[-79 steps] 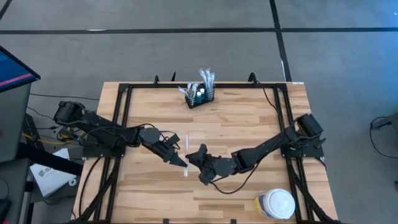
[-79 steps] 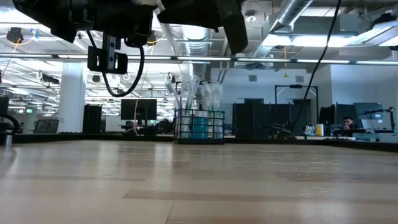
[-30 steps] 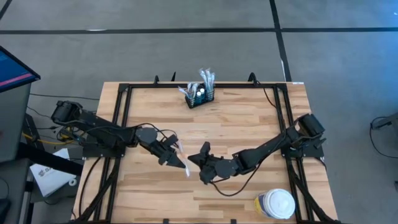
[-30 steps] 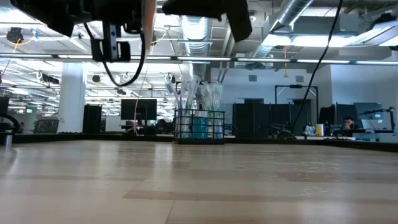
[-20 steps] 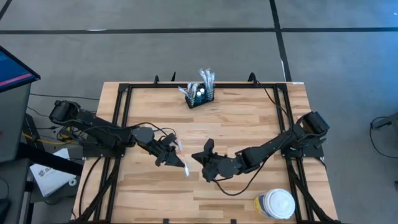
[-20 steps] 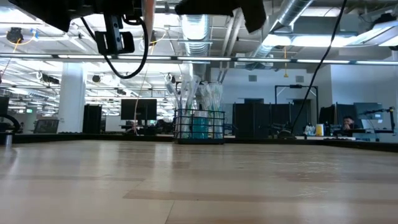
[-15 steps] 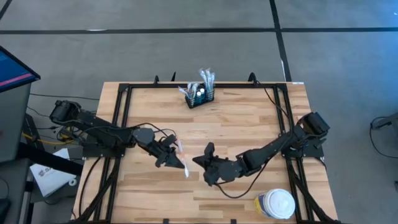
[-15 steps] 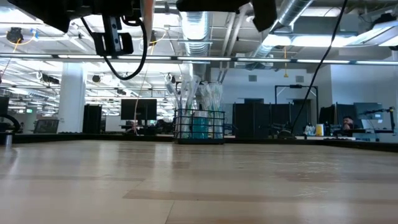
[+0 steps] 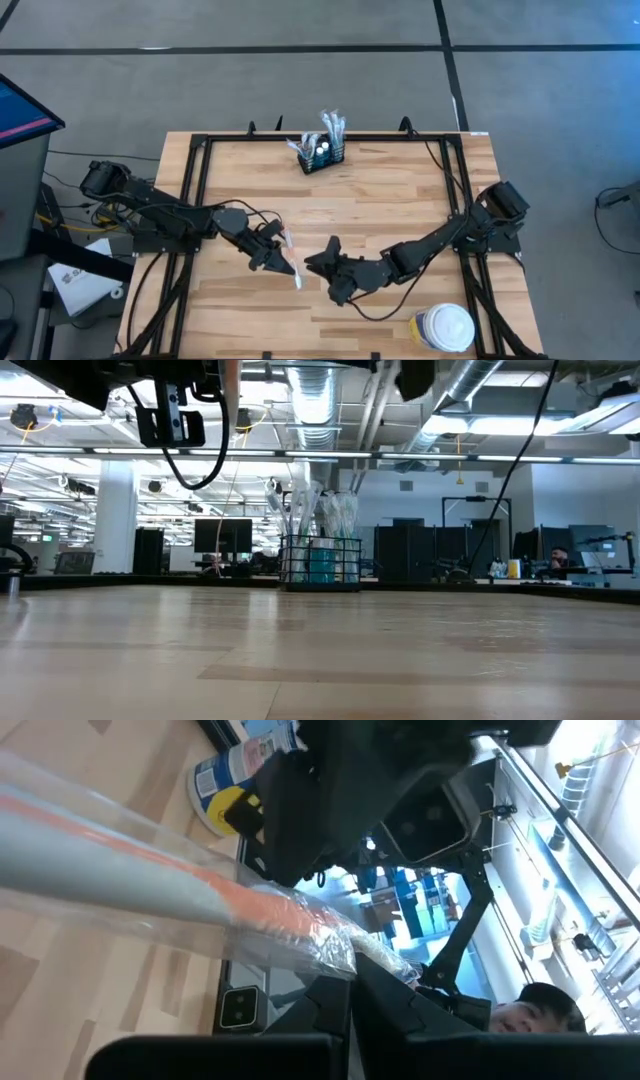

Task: Pick & Place toothbrushing station
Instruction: Put the orange toothbrush into the black wire organizer

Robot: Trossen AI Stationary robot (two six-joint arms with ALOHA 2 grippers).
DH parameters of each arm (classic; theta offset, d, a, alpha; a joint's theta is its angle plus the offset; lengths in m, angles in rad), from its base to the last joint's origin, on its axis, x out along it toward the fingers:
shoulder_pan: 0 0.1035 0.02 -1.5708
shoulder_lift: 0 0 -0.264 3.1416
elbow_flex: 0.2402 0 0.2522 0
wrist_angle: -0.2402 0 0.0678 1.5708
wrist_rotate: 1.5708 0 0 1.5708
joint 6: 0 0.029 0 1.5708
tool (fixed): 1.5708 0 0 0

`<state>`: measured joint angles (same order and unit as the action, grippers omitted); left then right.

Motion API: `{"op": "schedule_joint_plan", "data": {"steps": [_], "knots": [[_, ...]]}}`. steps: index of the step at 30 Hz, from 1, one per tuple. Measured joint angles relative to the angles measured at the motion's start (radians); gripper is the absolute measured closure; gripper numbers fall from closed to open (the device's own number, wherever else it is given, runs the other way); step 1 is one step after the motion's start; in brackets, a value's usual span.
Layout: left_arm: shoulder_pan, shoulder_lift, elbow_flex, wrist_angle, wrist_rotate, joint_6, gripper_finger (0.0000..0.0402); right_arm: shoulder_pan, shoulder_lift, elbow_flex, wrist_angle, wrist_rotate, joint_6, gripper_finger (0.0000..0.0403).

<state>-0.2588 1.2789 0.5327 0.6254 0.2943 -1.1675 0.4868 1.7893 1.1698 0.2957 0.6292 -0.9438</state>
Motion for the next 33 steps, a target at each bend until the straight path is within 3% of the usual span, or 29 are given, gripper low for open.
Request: {"op": "schedule_joint_plan", "data": {"steps": [5,10,28,33], "knots": [[0.000,0.000,0.000,0.000,-0.017,0.000,0.0400,-0.011,0.000,0.000,0.060,-0.005,-0.074,0.0242],[0.000,0.000,0.000,0.003,-0.044,-0.001,0.0401,-0.025,0.000,0.000,0.073,-0.038,-0.063,0.0231],[0.003,0.000,0.000,0.028,-0.085,-0.019,0.0401,-0.068,0.000,0.000,0.106,-0.237,-0.077,0.0282],[0.003,0.000,0.000,0.032,-0.085,-0.019,0.0401,-0.071,0.001,0.000,0.141,-0.245,-0.078,0.0286]]}}
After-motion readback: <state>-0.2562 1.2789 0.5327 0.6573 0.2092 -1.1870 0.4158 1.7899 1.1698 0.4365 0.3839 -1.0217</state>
